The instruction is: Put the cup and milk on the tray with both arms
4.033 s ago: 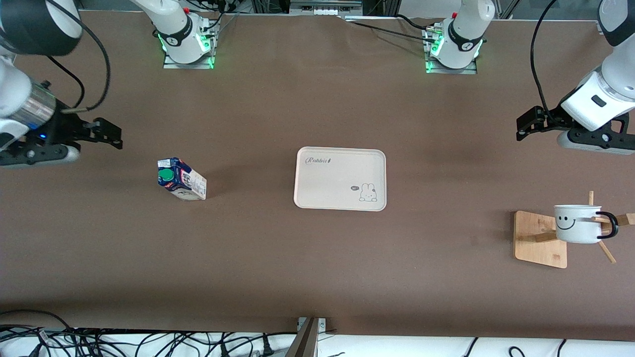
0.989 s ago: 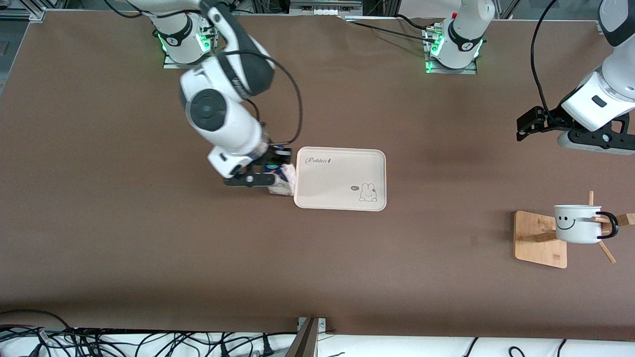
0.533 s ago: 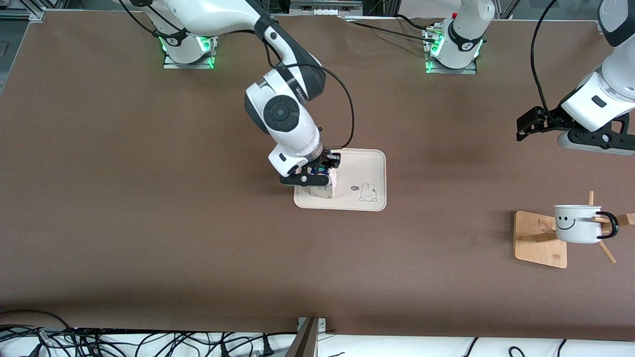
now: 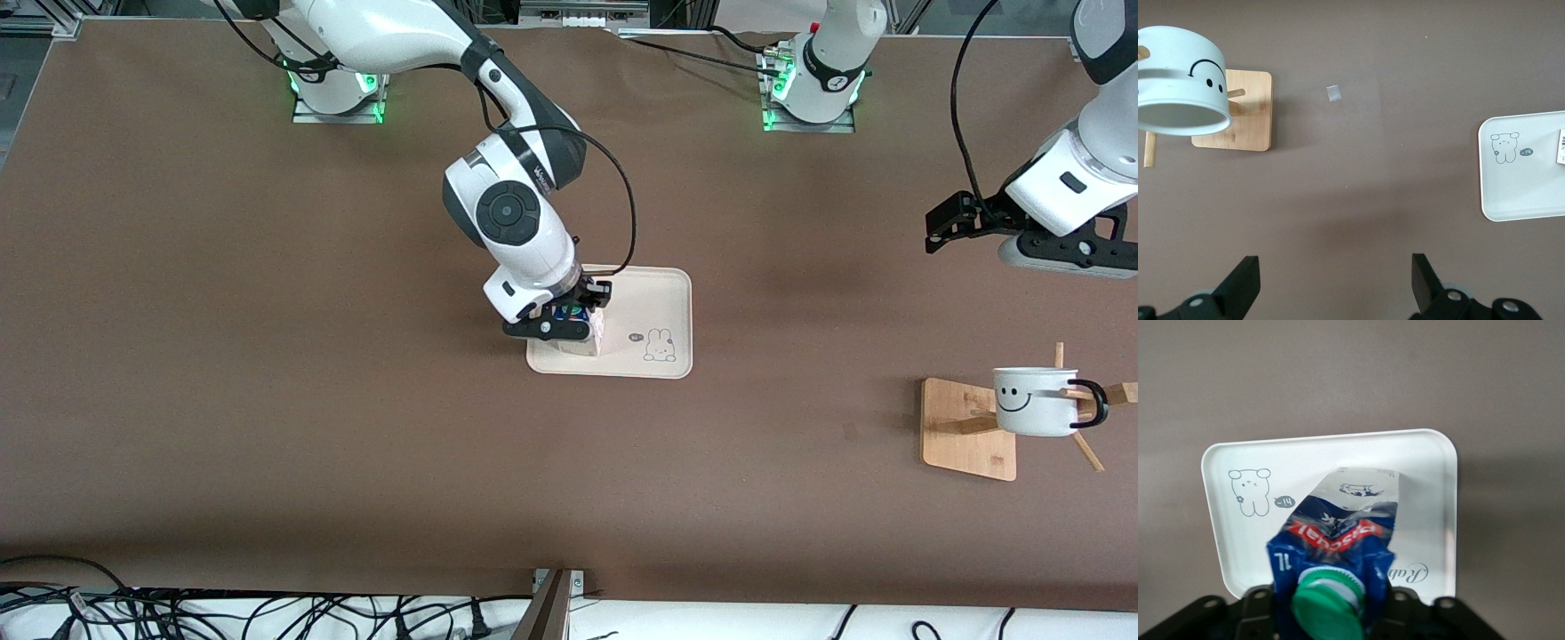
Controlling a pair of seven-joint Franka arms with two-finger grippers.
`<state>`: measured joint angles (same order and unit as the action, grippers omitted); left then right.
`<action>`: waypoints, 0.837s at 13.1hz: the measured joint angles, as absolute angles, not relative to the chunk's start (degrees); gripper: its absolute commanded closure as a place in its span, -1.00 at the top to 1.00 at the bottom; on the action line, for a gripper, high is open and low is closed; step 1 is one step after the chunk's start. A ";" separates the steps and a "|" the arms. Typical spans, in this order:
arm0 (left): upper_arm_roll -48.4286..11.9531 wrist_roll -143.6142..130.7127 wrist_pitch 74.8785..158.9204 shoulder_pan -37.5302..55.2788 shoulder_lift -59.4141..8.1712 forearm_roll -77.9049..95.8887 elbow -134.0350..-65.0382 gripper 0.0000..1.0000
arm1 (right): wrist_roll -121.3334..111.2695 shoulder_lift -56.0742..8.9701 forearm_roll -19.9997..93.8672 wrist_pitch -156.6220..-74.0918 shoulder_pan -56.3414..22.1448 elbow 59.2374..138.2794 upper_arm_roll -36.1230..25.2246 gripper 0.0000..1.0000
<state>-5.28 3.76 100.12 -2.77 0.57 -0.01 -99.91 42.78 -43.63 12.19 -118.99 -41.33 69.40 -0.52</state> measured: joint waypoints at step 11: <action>-5.31 3.76 100.09 -2.78 0.51 -0.01 -99.83 1.00 | 39.61 -33.40 12.27 -106.31 -31.42 64.89 -2.43 1.00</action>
<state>-5.31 3.76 100.09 -2.78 0.51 -0.01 -99.83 39.61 -33.40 12.27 -106.31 -31.42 64.89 -2.43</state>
